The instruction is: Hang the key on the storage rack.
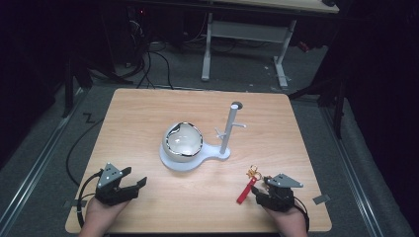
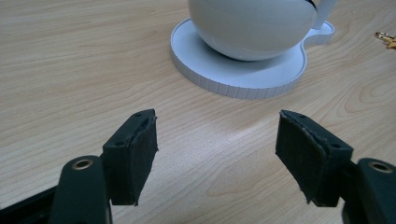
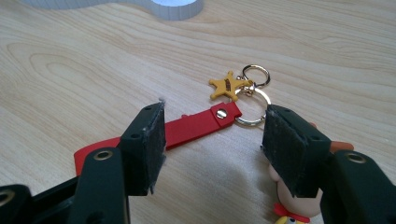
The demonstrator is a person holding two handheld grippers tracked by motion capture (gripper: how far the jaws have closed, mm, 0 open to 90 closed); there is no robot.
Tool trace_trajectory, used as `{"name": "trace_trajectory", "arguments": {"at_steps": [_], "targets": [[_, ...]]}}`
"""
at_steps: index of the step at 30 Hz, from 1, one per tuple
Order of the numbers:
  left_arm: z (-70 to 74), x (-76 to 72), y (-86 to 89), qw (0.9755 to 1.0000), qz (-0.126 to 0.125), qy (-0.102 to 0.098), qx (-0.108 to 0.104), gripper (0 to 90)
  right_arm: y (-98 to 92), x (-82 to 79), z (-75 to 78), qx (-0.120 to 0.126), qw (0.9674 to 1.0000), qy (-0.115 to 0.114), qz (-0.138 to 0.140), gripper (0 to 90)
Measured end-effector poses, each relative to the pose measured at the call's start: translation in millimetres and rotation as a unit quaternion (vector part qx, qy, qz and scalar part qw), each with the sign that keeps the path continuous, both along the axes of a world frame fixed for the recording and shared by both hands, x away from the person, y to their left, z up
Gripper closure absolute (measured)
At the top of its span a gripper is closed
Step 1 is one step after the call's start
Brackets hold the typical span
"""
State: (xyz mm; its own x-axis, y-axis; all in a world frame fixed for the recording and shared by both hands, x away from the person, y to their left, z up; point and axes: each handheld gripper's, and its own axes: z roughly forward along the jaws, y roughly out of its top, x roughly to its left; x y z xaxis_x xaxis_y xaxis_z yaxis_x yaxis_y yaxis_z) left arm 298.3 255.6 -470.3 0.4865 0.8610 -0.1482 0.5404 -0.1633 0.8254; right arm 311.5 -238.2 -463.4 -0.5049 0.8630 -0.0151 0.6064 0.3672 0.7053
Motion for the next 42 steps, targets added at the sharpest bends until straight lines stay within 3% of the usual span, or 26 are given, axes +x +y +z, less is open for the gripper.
{"name": "trace_trajectory", "arguments": {"at_steps": [10, 13, 15, 22, 24, 26, 27, 31, 38, 39, 42], "targets": [[-2.6, 0.6, -4.5, 0.9998, -0.019, 0.009, 0.004, 32.1, -5.0, -1.6, 8.0, -0.018, 0.9997, -0.006, 0.015, 37.3], [-2.9, -0.4, -5.8, 0.9996, -0.027, 0.011, 0.007, 33.7, -6.2, 4.1, 10.0, -0.039, 0.9989, 0.017, 0.018, 35.5], [-2.3, -1.1, -6.8, 0.9993, -0.036, 0.009, 0.011, 35.1, -6.2, 11.2, 13.6, -0.07, 0.9968, 0.032, 0.025, 35.8], [-1.5, -1.8, -5.6, 0.9991, -0.04, 0.008, 0.005, 35.7, -1.1, 26.4, 28.6, -0.118, 0.991, 0.05, 0.037, 40.3], [-1.0, -2.1, -5.0, 0.9992, -0.039, 0.009, 0.003, 35.7, 1.6, 34.3, 34.2, -0.135, 0.9877, 0.062, 0.049, 43.7], [-0.7, -2.2, -4.7, 0.9992, -0.039, 0.009, 0.004, 35.7, 2.1, 37.2, 35.3, -0.138, 0.9866, 0.07, 0.052, 45.3], [-0.3, -2.6, -4.6, 0.9992, -0.039, 0.009, 0.002, 35.7, 3.4, 42.5, 36.5, -0.147, 0.9839, 0.083, 0.058, 47.0], [-0.2, -2.8, -4.4, 0.9992, -0.039, 0.009, 0.002, 35.7, 6.5, 52.3, 38.6, -0.162, 0.9789, 0.105, 0.067, 49.4], [-0.4, -3.0, -4.6, 0.9991, -0.041, 0.01, 0.004, 35.7, 15.6, 66.7, 38.0, -0.181, 0.9739, 0.117, 0.07, 55.7], [-0.5, -3.0, -4.5, 0.9991, -0.041, 0.01, 0.004, 35.7, 19.6, 71.3, 36.3, -0.19, 0.9719, 0.119, 0.073, 59.0], [-1.2, -2.7, -4.2, 0.9991, -0.04, 0.012, 0.004, 35.7, 21.7, 74.9, 34.6, -0.197, 0.9707, 0.119, 0.069, 61.8]]}}
